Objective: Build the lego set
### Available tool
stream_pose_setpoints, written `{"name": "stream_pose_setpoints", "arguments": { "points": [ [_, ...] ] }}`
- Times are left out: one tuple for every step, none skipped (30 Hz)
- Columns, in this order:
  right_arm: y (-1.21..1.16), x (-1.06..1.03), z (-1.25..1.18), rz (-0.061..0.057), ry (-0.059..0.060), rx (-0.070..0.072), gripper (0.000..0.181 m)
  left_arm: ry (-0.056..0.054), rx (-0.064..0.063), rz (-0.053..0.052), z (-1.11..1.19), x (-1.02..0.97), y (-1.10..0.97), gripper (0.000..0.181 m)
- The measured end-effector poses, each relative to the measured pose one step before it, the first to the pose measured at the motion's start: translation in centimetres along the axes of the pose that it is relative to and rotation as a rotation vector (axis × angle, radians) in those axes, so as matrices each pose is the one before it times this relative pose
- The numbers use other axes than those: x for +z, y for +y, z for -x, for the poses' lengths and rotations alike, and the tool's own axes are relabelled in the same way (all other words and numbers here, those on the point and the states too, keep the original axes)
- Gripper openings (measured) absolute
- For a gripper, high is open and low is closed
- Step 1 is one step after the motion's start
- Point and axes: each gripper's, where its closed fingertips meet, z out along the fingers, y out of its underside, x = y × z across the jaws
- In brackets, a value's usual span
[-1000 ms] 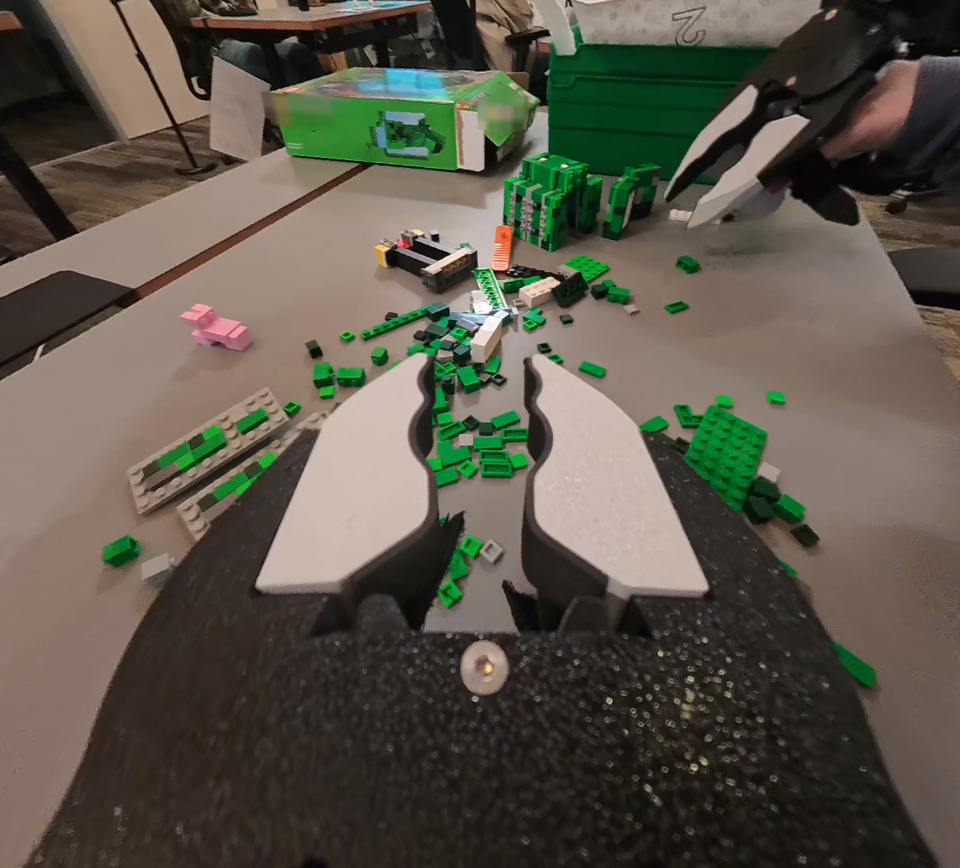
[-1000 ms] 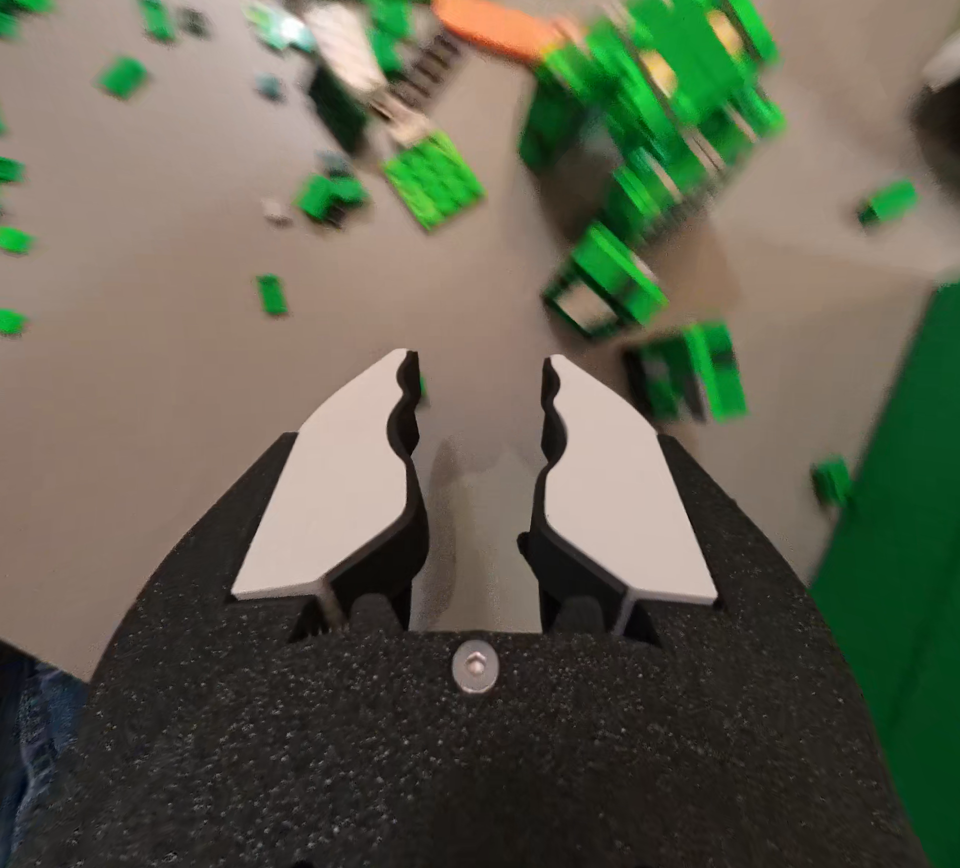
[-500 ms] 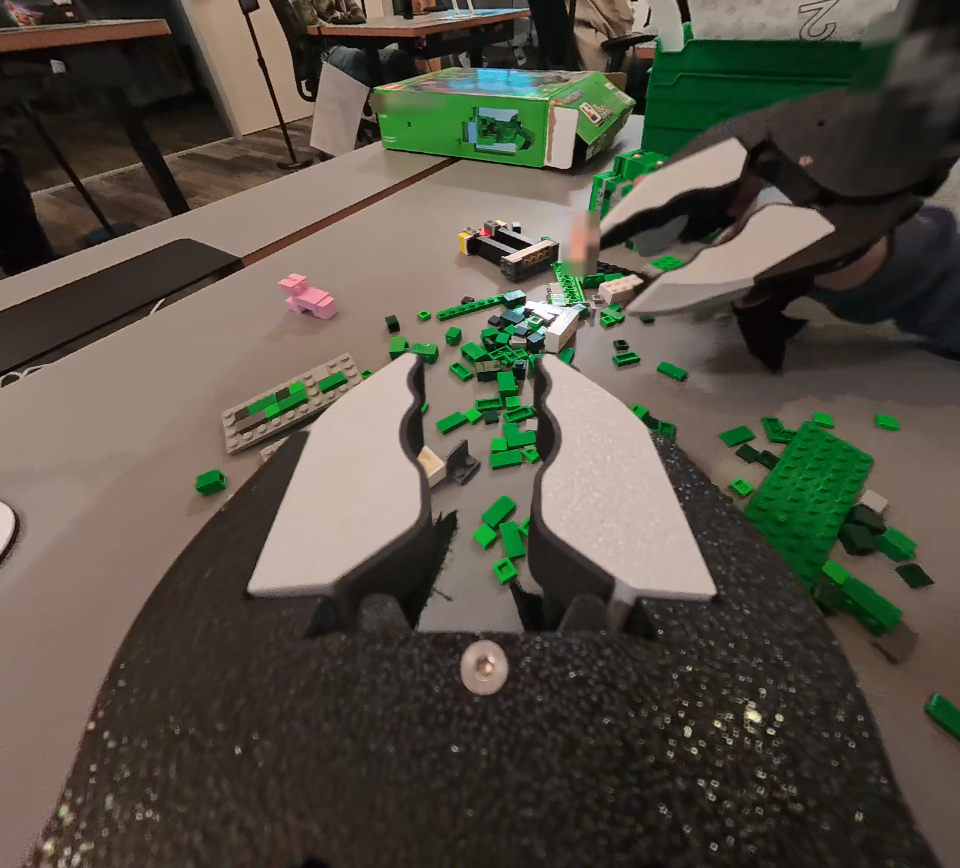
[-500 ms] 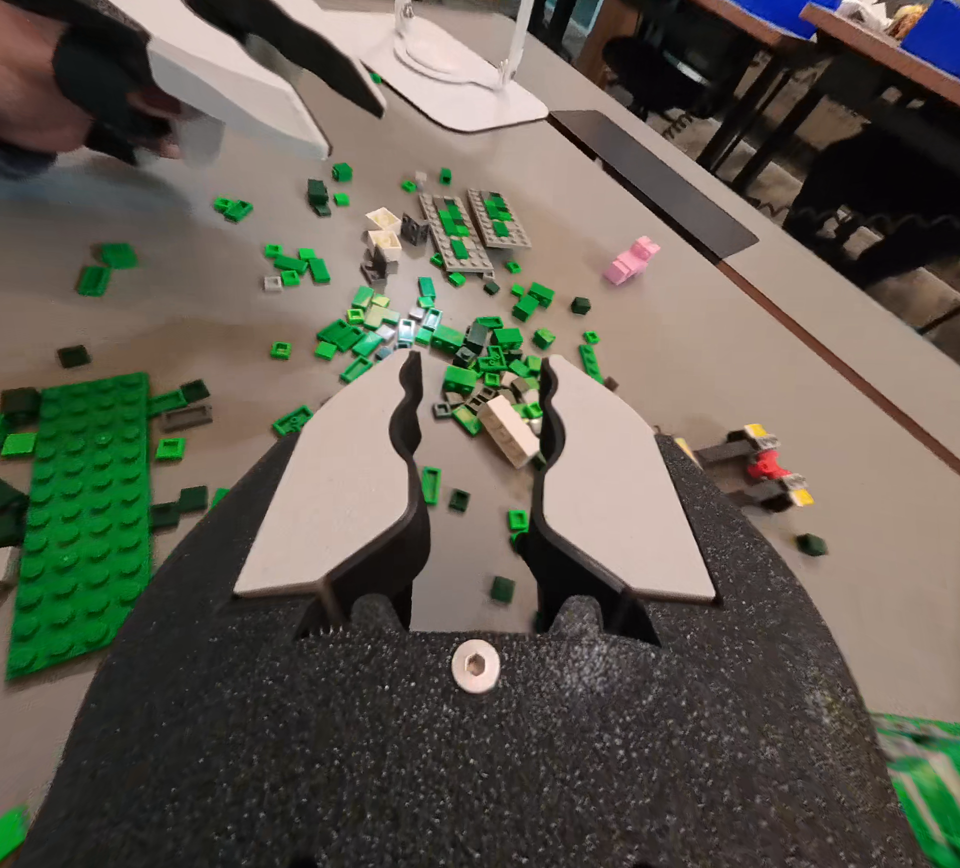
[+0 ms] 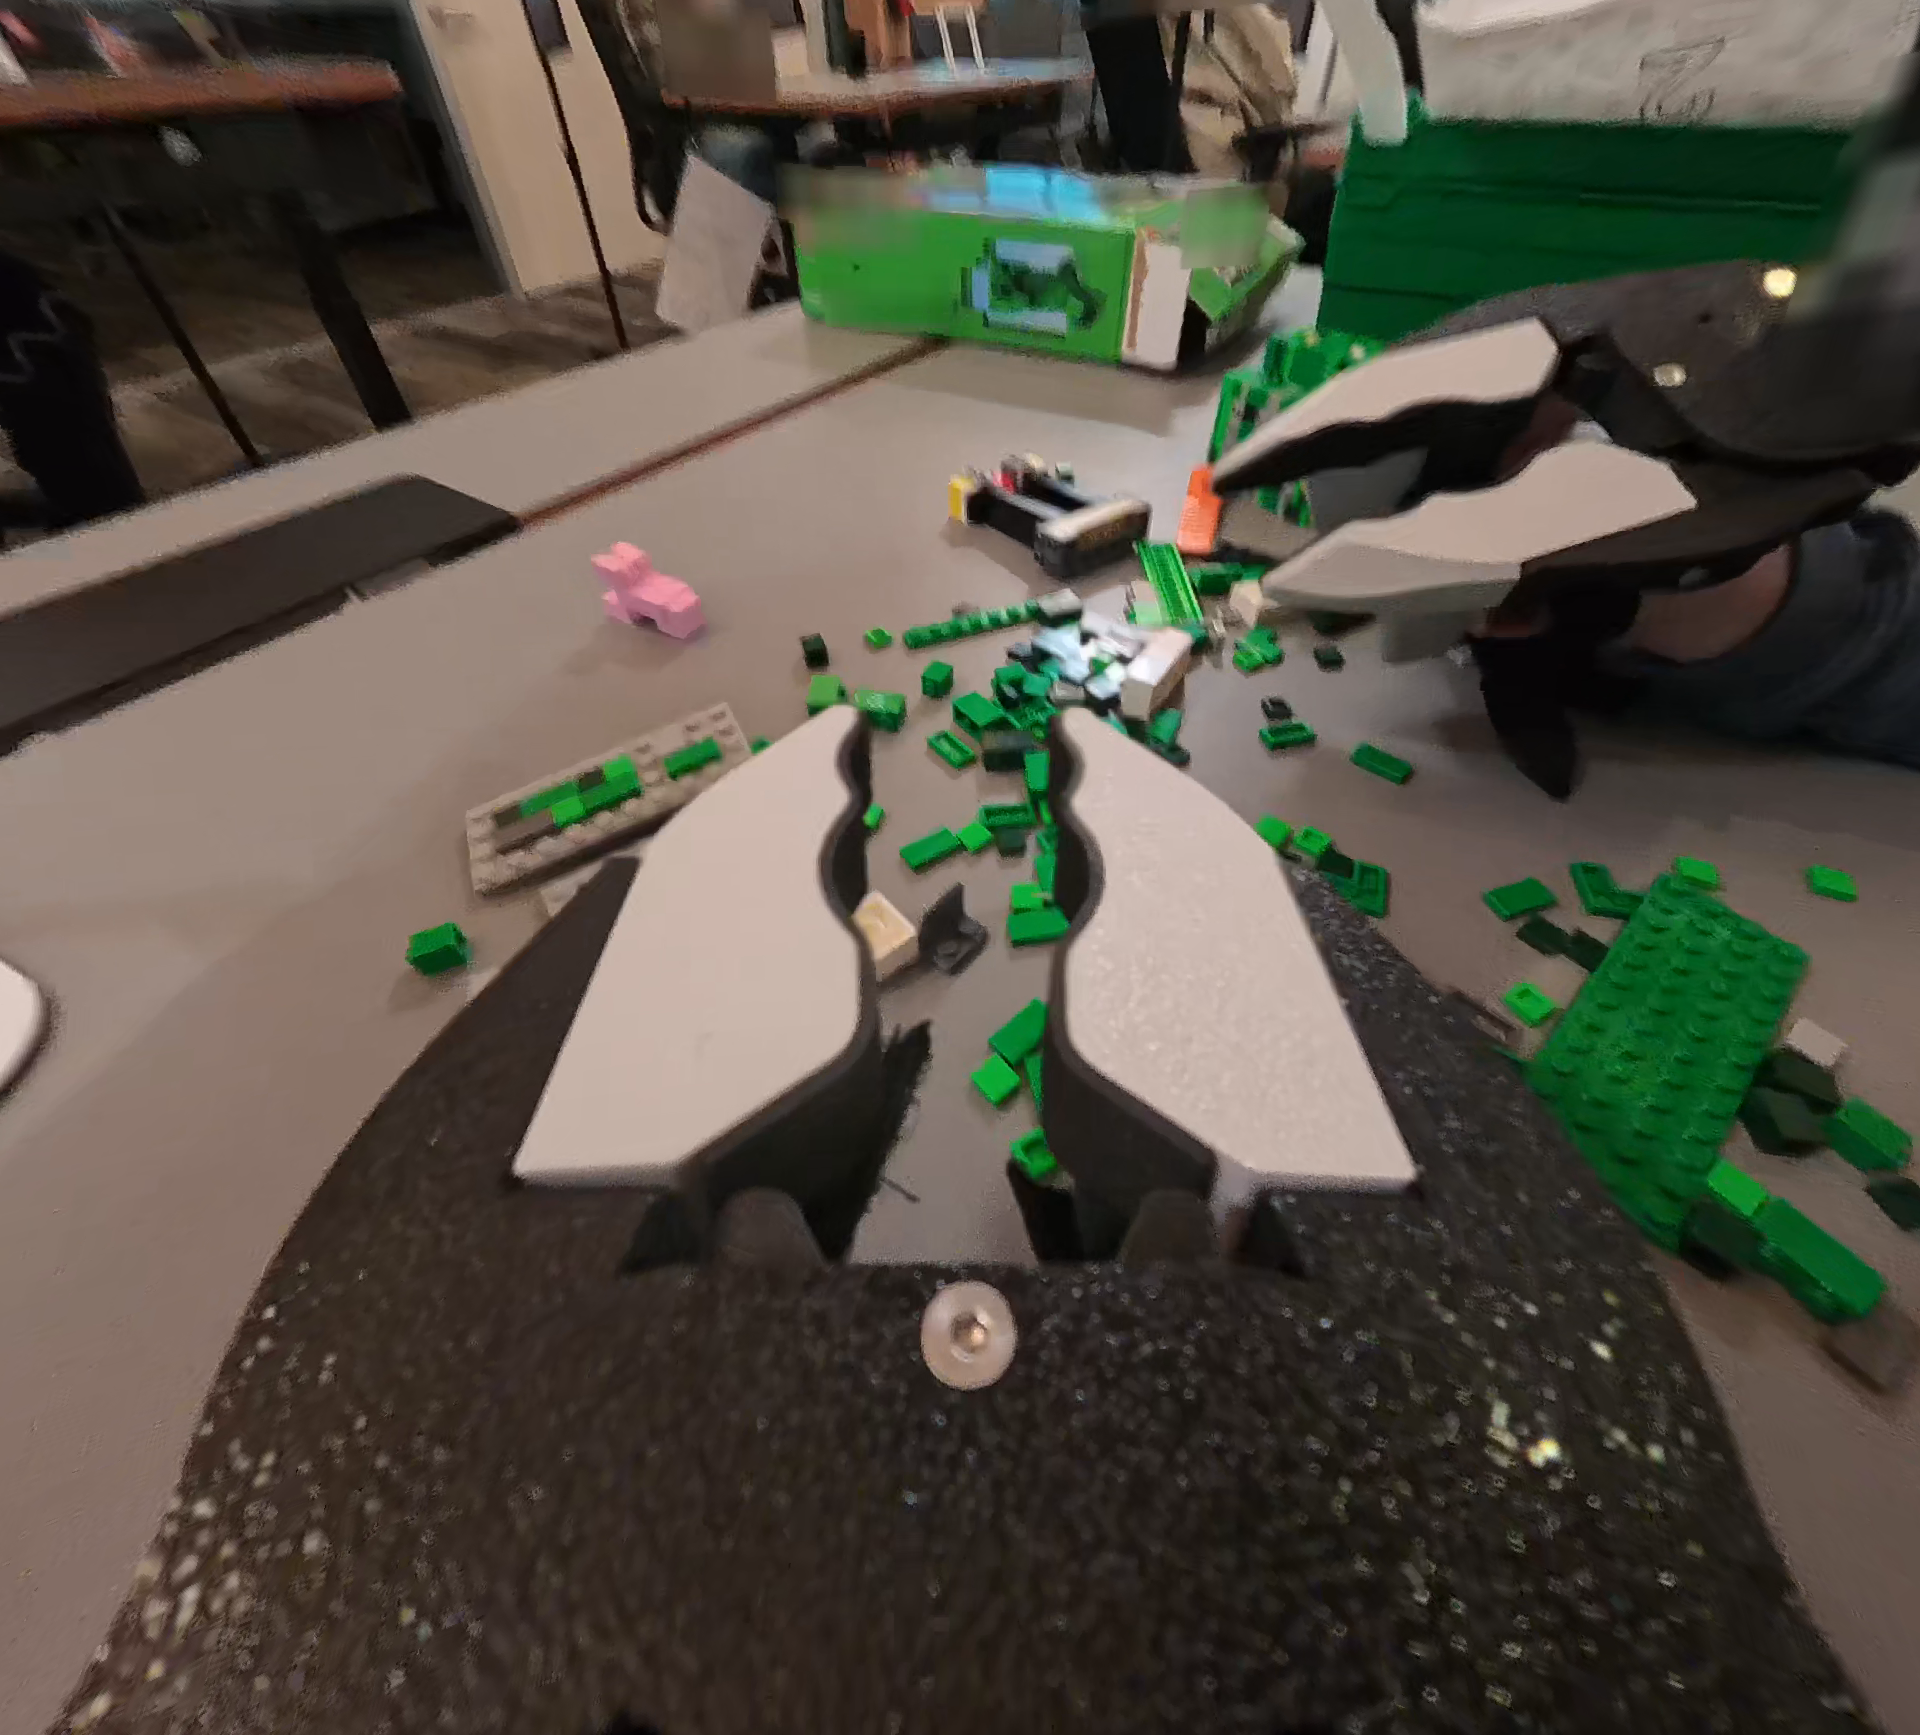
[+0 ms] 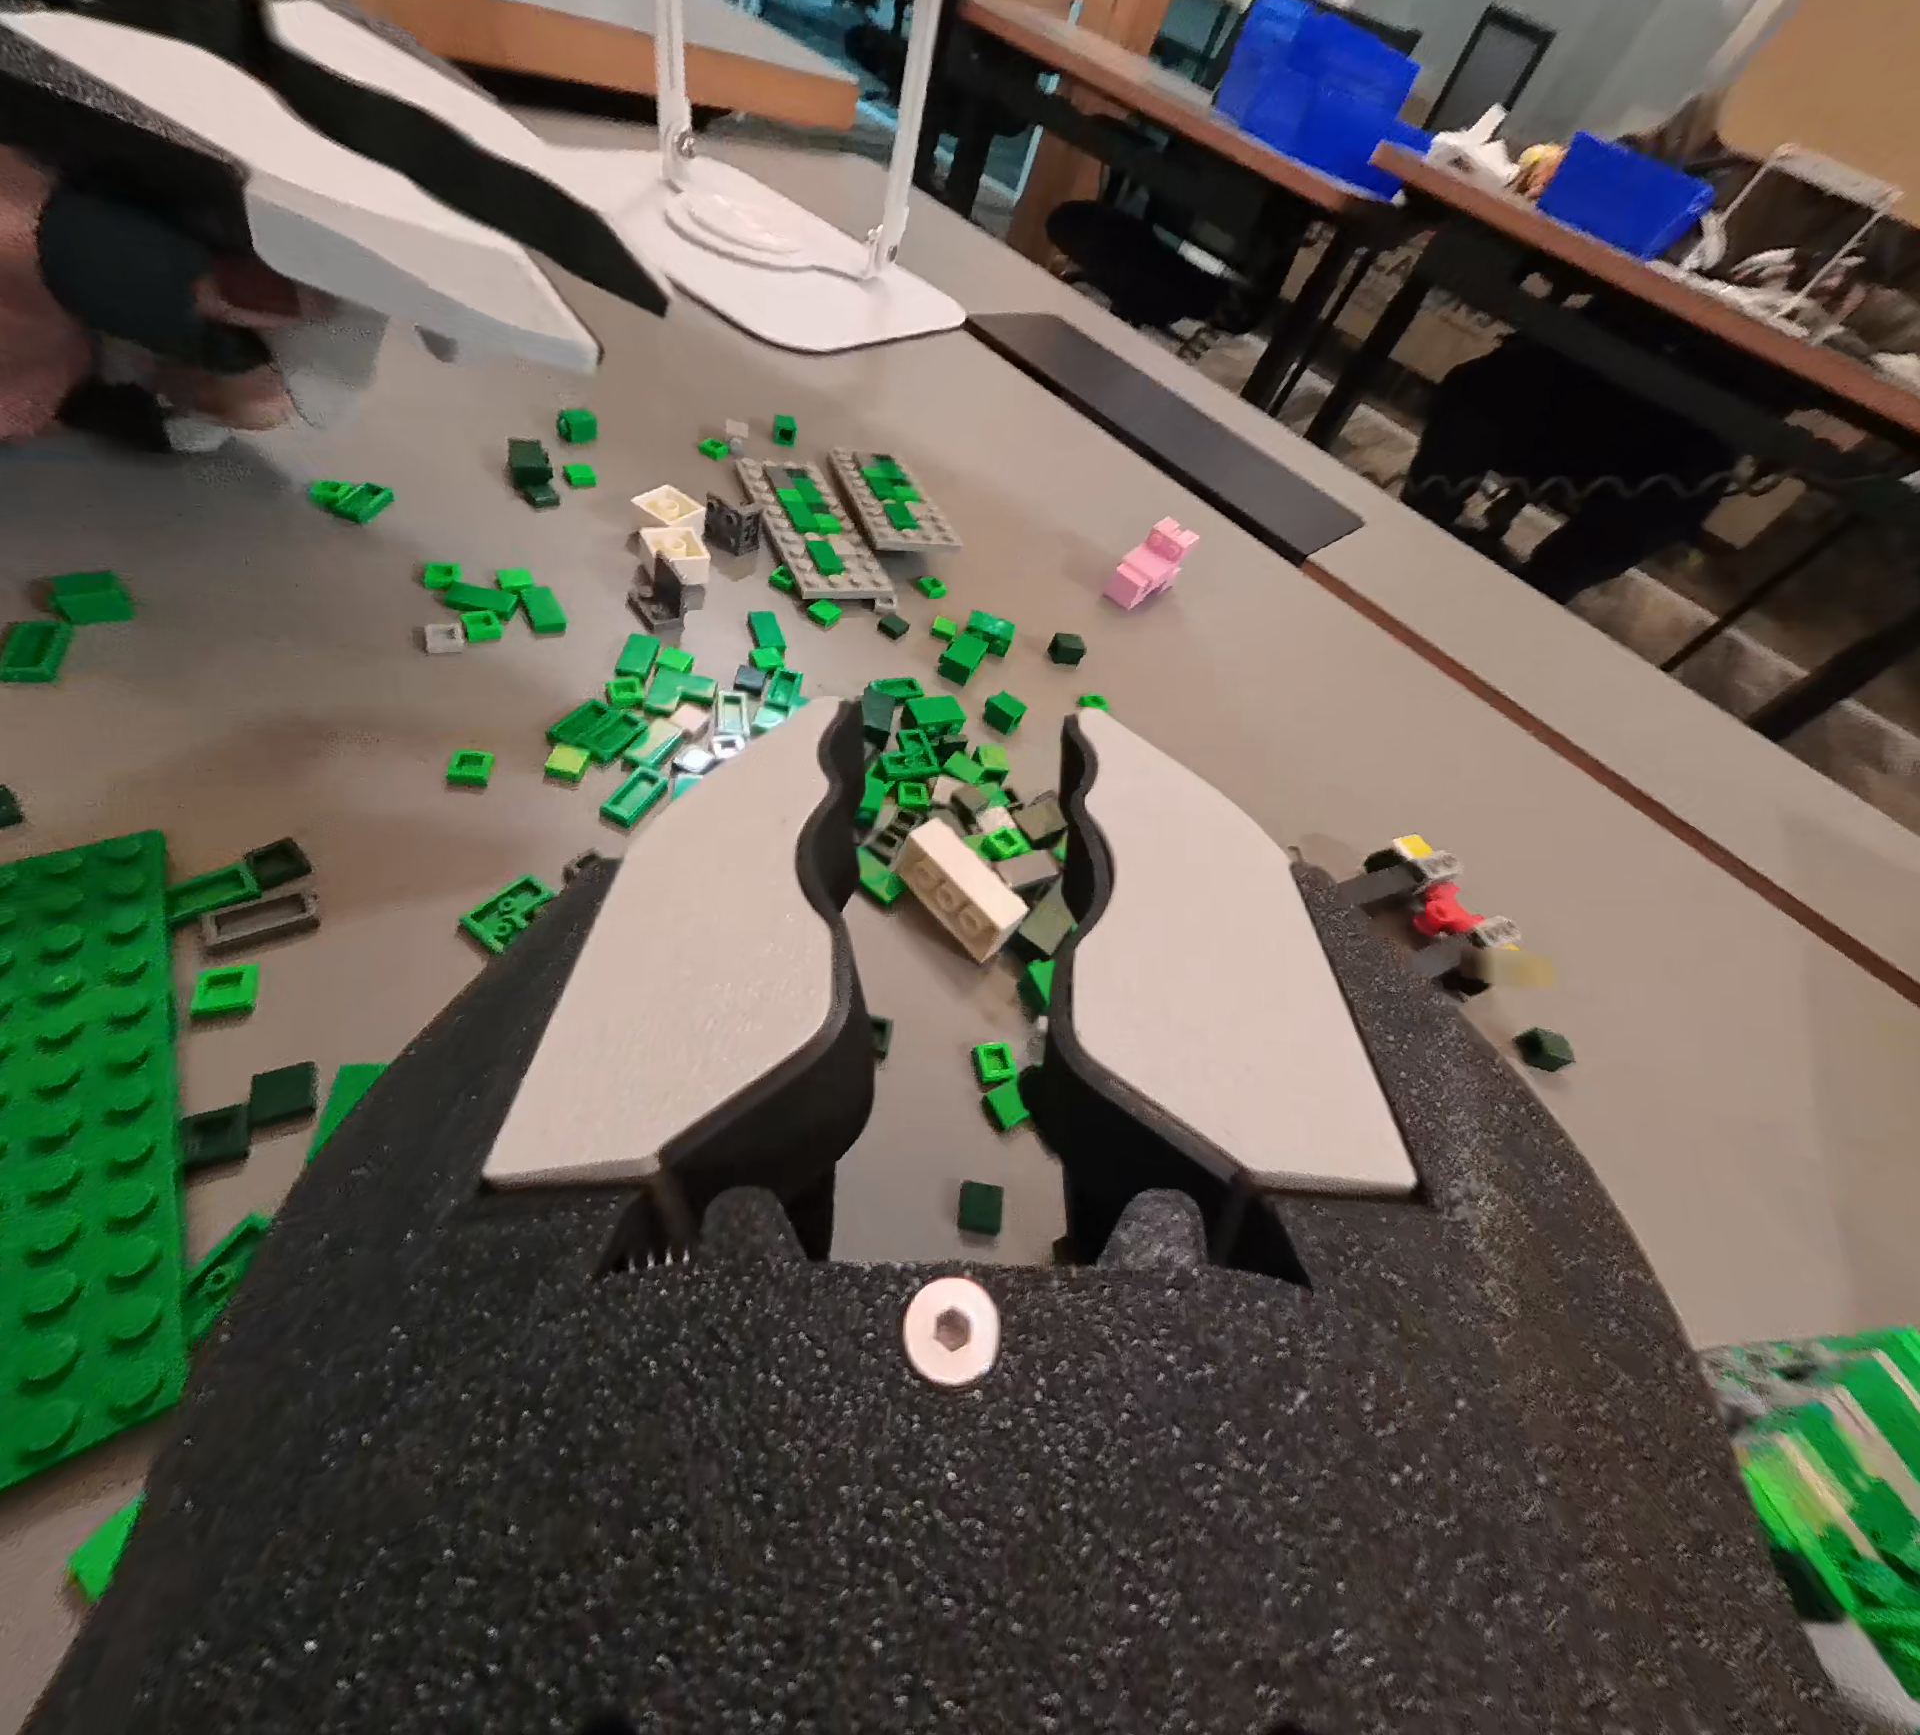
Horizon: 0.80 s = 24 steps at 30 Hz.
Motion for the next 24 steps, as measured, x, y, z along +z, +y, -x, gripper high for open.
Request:
{"name": "stream_pose_setpoints", "arguments": {
  "points": [
    [-0.316,-0.198,-0.233,-0.0285,0.0231,-0.0073,0.035,-0.0257,0.0148,-0.0564,0.248,-0.323,-0.705,0.025],
    [-0.361,-0.219,-0.197,-0.0319,0.0201,-0.0093,0.034,-0.0264,0.0133,-0.0530,0.273,-0.349,-0.672,0.023],
    [-0.356,-0.202,-0.151,-0.0303,0.0162,-0.0078,0.032,-0.0257,0.0059,-0.0341,0.331,-0.289,-0.463,0.023],
    [-0.318,-0.191,-0.159,-0.0271,0.0154,-0.0048,0.031,-0.0207,-0.0011,-0.0142,0.329,-0.194,-0.247,0.023],
    [-0.245,-0.143,-0.118,-0.0206,0.0113,-0.0031,0.030,-0.0138,-0.0062,-0.0035,0.276,-0.102,-0.097,0.024],
    [-0.180,-0.095,-0.054,-0.0133,0.0060,-0.0027,0.028,-0.0060,-0.0078,-0.0002,0.189,-0.044,-0.005,0.024],
    [-0.119,-0.083,-0.020,-0.0094,0.0037,-0.0050,0.026,-0.0054,-0.0092,-0.0016,0.170,-0.033,0.025,0.024],
    [-0.073,-0.068,-0.016,-0.0080,0.0050,-0.0103,0.023,-0.0077,-0.0052,-0.0052,0.184,-0.063,-0.024,0.020],
    [-0.027,-0.071,-0.077,-0.0069,0.0107,-0.0150,0.019,-0.0085,0.0080,-0.0090,0.192,-0.140,-0.099,0.011],
    [-0.024,-0.089,-0.154,-0.0099,0.0185,-0.0181,0.013,-0.0129,0.0246,-0.0167,0.230,-0.199,-0.202,0.000],
    [-0.112,-0.110,-0.180,-0.0158,0.0206,-0.0223,0.005,-0.0239,0.0268,-0.0232,0.358,-0.228,-0.302,0.000],
    [-0.181,-0.107,-0.193,-0.0166,0.0193,-0.0212,0.000,-0.0274,0.0223,-0.0231,0.373,-0.223,-0.322,0.000],
    [-0.129,-0.102,-0.162,-0.0099,0.0151,-0.0141,0.000,-0.0200,0.0162,-0.0198,0.247,-0.203,-0.305,0.000],
    [-0.045,-0.076,-0.100,-0.0022,0.0078,-0.0054,0.000,-0.0083,0.0120,-0.0170,0.052,-0.161,-0.281,0.000],
    [0.047,-0.013,-0.032,0.0022,0.0011,-0.0006,0.000,0.0025,0.0088,-0.0125,-0.114,-0.073,-0.202,0.000],
    [0.140,0.016,-0.049,0.0078,0.0012,0.0013,0.000,0.0126,0.0045,-0.0023,-0.258,0.048,-0.002,0.000],
    [0.149,0.016,-0.094,0.0085,0.0037,0.0027,0.000,0.0182,-0.0011,0.0119,-0.337,0.151,0.235,0.000],
    [0.047,-0.006,-0.087,0.0022,0.0027,0.0041,0.000,0.0179,-0.0034,0.0197,-0.316,0.205,0.350,0.000],
    [-0.011,-0.023,-0.020,-0.0028,-0.0017,0.0051,0.000,0.0197,-0.0025,0.0221,-0.333,0.231,0.368,0.000],
    [-0.038,-0.031,-0.002,-0.0027,-0.0016,0.0037,0.000,0.0200,-0.0004,0.0213,-0.315,0.200,0.346,0.000],
    [-0.017,-0.024,-0.009,-0.0017,-0.0002,0.0009,0.000,0.0178,0.0048,0.0178,-0.299,0.165,0.241,0.000],
    [-0.002,0.001,0.024,-0.0005,-0.0011,-0.0005,0.000,0.0118,0.0083,0.0106,-0.231,0.094,0.132,0.000],
    [0.020,0.018,0.046,0.0012,-0.0026,-0.0011,0.000,0.0123,0.0105,0.0076,-0.253,0.070,0.084,0.000],
    [0.031,0.016,0.054,0.0025,-0.0027,-0.0016,0.000,0.0099,0.0114,0.0064,-0.229,0.062,0.084,0.000]
  ]
}}
